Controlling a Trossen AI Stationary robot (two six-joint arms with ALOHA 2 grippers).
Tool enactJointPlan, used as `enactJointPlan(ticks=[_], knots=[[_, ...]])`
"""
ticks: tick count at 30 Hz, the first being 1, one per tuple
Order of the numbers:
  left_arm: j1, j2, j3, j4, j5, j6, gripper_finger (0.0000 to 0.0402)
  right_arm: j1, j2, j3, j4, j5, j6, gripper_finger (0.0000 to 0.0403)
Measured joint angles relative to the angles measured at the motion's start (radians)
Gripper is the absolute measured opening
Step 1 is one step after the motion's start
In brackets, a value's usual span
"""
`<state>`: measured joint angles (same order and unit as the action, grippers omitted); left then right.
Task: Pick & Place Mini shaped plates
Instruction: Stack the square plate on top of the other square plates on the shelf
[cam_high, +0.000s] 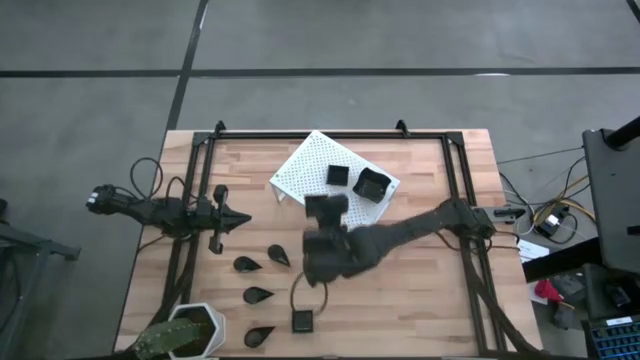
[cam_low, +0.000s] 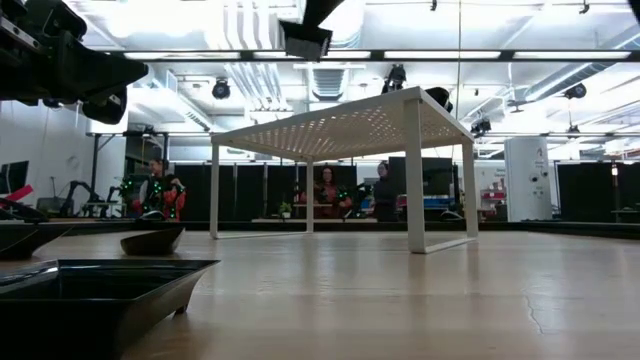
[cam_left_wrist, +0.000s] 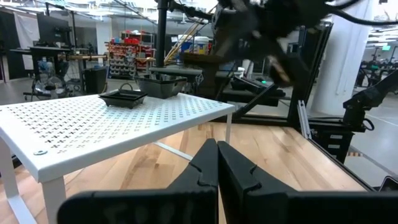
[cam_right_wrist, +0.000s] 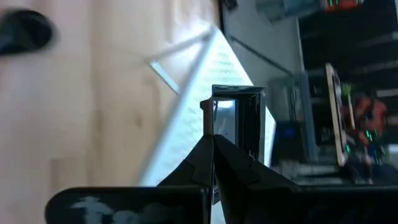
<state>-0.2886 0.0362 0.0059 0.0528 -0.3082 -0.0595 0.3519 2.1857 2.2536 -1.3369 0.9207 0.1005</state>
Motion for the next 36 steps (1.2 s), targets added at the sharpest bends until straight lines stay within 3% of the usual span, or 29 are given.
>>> enactJointPlan(ticks=[15,36], knots=[[0.0,0.0,0.0,0.0,0.0,0.0,0.0,-0.251,-0.006,0.082,-0.055,-0.044,-0.144,0.0008],[0.001,0.0,0.0,0.0,0.0,0.0,0.0,-0.272,-0.024,0.094,-0.049,-0.059,-0.042,0.0008]])
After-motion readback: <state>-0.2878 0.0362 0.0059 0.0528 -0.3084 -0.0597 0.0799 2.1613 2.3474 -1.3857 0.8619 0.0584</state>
